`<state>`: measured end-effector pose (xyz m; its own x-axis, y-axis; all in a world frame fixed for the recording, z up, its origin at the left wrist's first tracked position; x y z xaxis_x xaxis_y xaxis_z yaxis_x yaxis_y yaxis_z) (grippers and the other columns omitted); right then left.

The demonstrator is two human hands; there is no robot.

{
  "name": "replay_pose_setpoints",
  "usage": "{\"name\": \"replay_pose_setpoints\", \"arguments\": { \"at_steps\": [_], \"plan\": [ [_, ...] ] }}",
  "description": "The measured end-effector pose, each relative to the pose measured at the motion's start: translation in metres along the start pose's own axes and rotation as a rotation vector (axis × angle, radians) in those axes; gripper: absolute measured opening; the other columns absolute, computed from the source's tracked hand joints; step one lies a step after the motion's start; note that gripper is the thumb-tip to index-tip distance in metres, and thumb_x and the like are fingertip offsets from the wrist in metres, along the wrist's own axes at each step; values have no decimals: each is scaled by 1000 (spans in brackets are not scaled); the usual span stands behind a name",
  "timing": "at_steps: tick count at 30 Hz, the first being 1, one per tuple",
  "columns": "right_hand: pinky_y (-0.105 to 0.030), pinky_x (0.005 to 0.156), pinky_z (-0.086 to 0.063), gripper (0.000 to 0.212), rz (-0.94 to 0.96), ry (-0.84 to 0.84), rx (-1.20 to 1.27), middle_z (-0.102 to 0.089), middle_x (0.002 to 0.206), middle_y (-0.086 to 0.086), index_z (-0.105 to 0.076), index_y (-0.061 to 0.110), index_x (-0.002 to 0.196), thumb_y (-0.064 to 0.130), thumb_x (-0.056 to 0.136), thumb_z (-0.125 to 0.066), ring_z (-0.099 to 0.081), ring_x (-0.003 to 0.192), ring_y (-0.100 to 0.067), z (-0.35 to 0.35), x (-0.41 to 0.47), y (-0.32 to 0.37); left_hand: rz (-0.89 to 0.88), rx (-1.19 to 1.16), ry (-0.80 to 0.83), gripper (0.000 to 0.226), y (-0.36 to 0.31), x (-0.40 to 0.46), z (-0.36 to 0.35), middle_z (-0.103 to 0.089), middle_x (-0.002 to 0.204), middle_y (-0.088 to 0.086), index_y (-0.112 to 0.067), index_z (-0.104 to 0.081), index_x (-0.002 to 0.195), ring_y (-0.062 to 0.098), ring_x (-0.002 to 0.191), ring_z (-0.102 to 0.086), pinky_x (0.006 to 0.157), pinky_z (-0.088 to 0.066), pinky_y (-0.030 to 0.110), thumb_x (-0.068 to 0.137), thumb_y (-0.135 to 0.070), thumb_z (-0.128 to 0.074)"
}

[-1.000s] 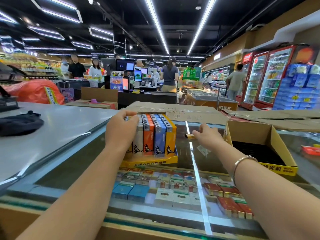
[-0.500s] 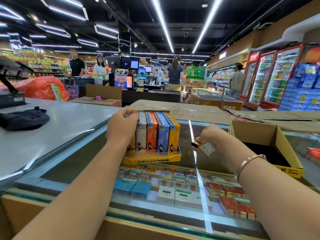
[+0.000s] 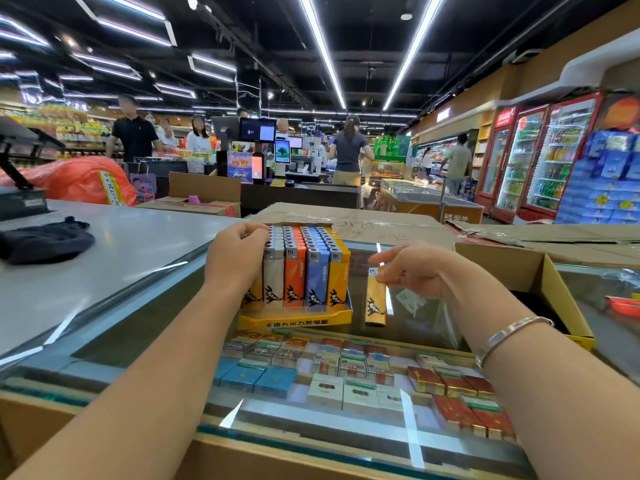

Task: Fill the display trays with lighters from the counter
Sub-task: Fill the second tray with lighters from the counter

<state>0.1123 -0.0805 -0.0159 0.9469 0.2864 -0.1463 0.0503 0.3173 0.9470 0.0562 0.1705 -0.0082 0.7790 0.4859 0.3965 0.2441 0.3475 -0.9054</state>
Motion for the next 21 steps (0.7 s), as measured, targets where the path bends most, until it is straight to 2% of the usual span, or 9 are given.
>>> {"name": "replay_pose_setpoints", "arguments": {
  "at_steps": [3,6,8,11,13,15,18,21],
  "plan": [
    [-23,63,-56,29,102,101,44,-59,99,-10,-63,6,100,-16,83,-52,-64,76,-16,-1,-17,19,-11,4,7,13,1,2,-1,-65,87,-9,-29,-62,92,10,83,-64,62,-53,28,92,-28,-49],
    [-20,63,-56,31,320,117,-26,-60,83,-6,-65,5,96,-19,79,-54,-64,66,-12,-2,-41,47,-15,29,11,12,1,2,-1,-65,86,-10,-31,-60,90,11,84,-64,66,-55,31,93,-29,-48],
    [-20,64,-55,33,490,118,-67,-62,77,-3,-67,9,92,-19,77,-56,-64,67,-10,-10,-58,65,-12,32,5,12,0,1,0,-65,88,-8,-31,-60,91,11,85,-64,67,-55,32,93,-29,-48],
    [-17,67,-54,35,681,64,-199,-64,81,1,-67,19,88,-14,77,-62,-62,73,-6,-28,-75,82,-2,36,4,14,-1,0,0,-67,93,-4,-28,-61,96,13,87,-64,70,-56,35,93,-30,-47],
    [-14,71,-52,34,737,9,-404,-63,85,5,-65,24,89,-9,78,-64,-60,77,-2,-42,-78,84,7,43,8,16,-2,-1,-1,-67,95,-2,-27,-61,98,15,88,-65,74,-57,39,93,-30,-46],
    [-8,69,-48,32,746,-4,-549,-60,85,10,-63,24,90,-7,80,-64,-56,77,1,-54,-76,81,10,48,11,16,-2,-1,-1,-67,96,-1,-27,-60,99,15,89,-65,76,-57,40,93,-31,-46],
    [1,63,-40,28,742,-18,-674,-55,80,17,-66,17,98,-6,82,-62,-52,74,6,-63,-73,76,13,46,18,17,0,0,-2,-68,96,-1,-26,-61,100,15,89,-65,76,-57,41,93,-32,-46],
    [2,61,-39,26,759,-54,-746,-51,78,19,-68,10,99,-8,82,-61,-50,71,6,-66,-71,76,9,39,27,15,1,1,-3,-67,94,-3,-29,-60,97,14,88,-65,75,-57,39,93,-32,-46]
  ]
}}
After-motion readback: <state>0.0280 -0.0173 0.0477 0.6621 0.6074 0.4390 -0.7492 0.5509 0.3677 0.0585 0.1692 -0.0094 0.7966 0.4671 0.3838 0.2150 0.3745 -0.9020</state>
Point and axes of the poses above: each hand's wrist, its own x-axis towards the middle knuckle, its own z-axis out of the back of the hand, y = z × x, the point moved 7 cm from there along x, towards the middle knuckle
